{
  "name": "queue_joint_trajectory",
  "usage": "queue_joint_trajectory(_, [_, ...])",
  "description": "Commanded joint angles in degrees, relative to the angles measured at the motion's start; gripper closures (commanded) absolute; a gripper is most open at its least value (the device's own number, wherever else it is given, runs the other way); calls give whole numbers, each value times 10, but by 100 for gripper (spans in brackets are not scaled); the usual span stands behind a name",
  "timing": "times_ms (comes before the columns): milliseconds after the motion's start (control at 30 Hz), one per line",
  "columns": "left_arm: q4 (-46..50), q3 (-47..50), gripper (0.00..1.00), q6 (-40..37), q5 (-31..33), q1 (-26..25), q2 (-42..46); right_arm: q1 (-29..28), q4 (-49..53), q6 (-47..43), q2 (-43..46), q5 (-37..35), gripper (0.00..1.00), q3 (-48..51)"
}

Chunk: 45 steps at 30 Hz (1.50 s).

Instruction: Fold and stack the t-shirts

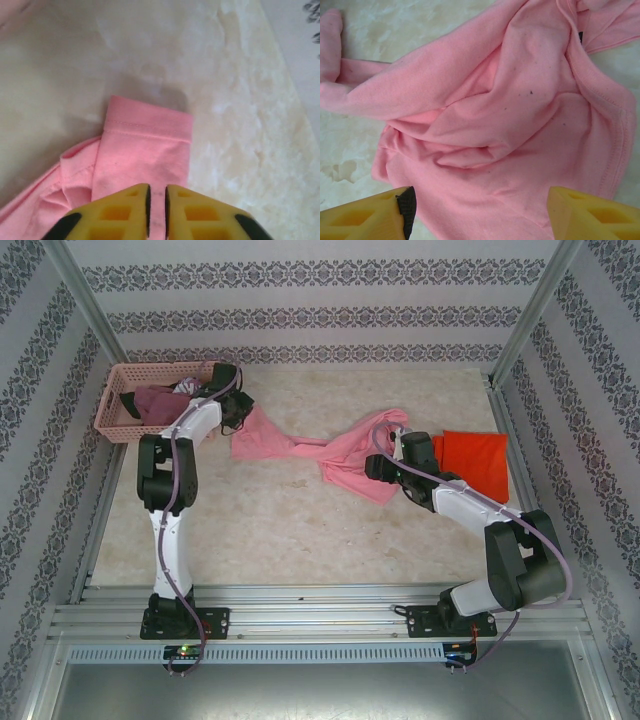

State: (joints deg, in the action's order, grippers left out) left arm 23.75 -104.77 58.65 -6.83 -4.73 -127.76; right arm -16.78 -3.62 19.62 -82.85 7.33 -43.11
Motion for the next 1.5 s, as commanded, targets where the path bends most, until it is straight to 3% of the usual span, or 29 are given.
queue_joint_trajectory(0, [7, 10, 72, -9, 18, 9, 8, -8, 1, 8, 8, -3, 30, -9])
queue_joint_trajectory(467, [39, -34, 70, -13, 18, 10, -69, -10, 2, 7, 11, -7, 30, -3])
queue_joint_trajectory(700, [69, -103, 67, -57, 49, 18, -95, -11, 1, 9, 9, -5, 30, -2])
queue_joint_trajectory(1033, [166, -253, 61, -107, 39, 28, -193, -14, -1, 14, 7, -6, 30, -2])
queue_joint_trajectory(1200, [169, -251, 68, -114, 20, 21, -202, -17, -3, 16, 1, -6, 30, -6])
queue_joint_trajectory(1400, [168, -230, 68, -107, 2, 10, -189, -21, -8, 18, -8, -3, 30, -10])
queue_joint_trajectory(1467, [157, -213, 74, -104, 0, 8, -179, -22, -9, 18, -11, -3, 30, -11])
